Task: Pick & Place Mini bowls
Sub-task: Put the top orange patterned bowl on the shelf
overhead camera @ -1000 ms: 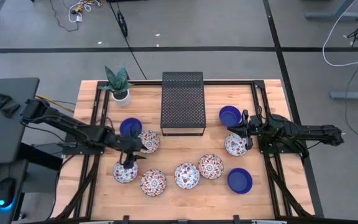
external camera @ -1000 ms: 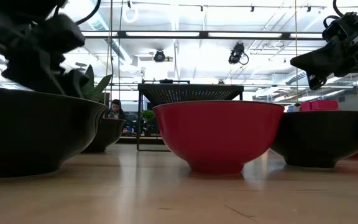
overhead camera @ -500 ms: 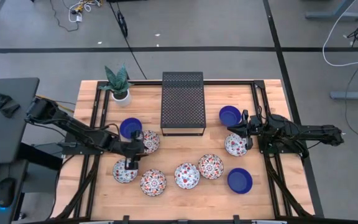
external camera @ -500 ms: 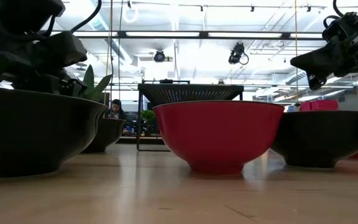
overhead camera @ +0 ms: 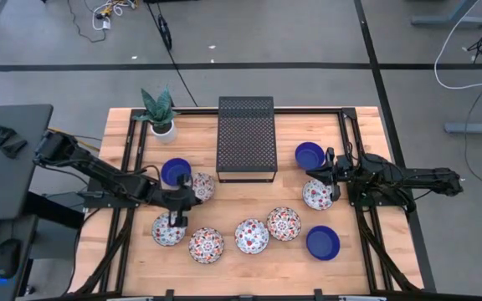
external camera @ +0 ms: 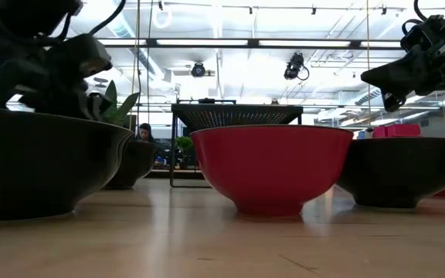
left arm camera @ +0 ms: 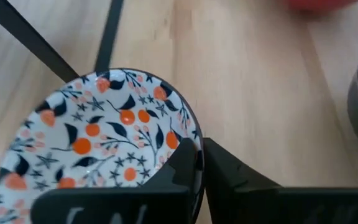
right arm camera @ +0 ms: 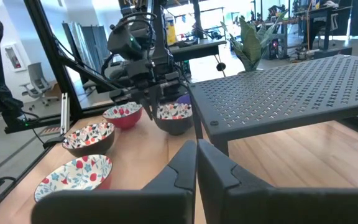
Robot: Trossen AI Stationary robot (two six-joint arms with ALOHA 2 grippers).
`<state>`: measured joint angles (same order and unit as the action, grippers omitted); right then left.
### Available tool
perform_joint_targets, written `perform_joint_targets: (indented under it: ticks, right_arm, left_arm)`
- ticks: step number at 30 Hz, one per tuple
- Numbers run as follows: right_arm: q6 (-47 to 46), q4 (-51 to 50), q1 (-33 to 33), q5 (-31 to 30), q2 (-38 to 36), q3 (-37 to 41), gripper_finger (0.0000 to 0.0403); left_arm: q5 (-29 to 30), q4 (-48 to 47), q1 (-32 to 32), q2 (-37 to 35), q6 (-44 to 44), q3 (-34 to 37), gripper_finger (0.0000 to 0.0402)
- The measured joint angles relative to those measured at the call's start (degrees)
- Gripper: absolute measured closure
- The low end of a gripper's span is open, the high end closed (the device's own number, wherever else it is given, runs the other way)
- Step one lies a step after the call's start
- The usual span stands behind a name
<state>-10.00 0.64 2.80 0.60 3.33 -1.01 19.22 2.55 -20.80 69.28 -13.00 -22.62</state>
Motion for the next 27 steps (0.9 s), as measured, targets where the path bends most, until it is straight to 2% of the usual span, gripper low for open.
perform_joint_targets:
  ticks: [4, 7, 12, 15, 18, 22, 27]
  right_arm:
    - [0.0, 0.0, 0.0, 0.0, 0.0, 0.0, 0.0385]
    - [0.0, 0.0, 0.0, 0.0, 0.0, 0.0, 0.0385]
    - [0.0, 0.0, 0.0, 0.0, 0.0, 0.0, 0.0385]
    - [0.0, 0.0, 0.0, 0.0, 0.0, 0.0, 0.0385]
    - [0.0, 0.0, 0.0, 0.0, 0.0, 0.0, 0.0385]
    - [0.0, 0.0, 0.0, 0.0, 0.0, 0.0, 0.0385]
    - [0.0, 0.0, 0.0, 0.0, 0.0, 0.0, 0.0385]
  left_arm:
    - [-6.2, -1.0, -0.1, 0.1, -0.4, -4.5, 0.0391]
    - [-8.9, -5.2, -0.1, 0.2, 0.0, -9.9, 0.0391]
    - [-9.2, -16.9, 0.1, 0.2, 1.9, -22.0, 0.0391]
    - [-9.6, -19.6, 1.9, 0.2, 5.2, -29.4, 0.0391]
    - [-9.3, -21.4, 5.9, 0.2, 10.3, -35.9, 0.0391]
    - [-11.5, -21.3, 15.6, 2.1, 18.7, -43.1, 0.0391]
    - [-14.4, -22.0, 28.2, 9.7, 31.5, -50.6, 0.0391]
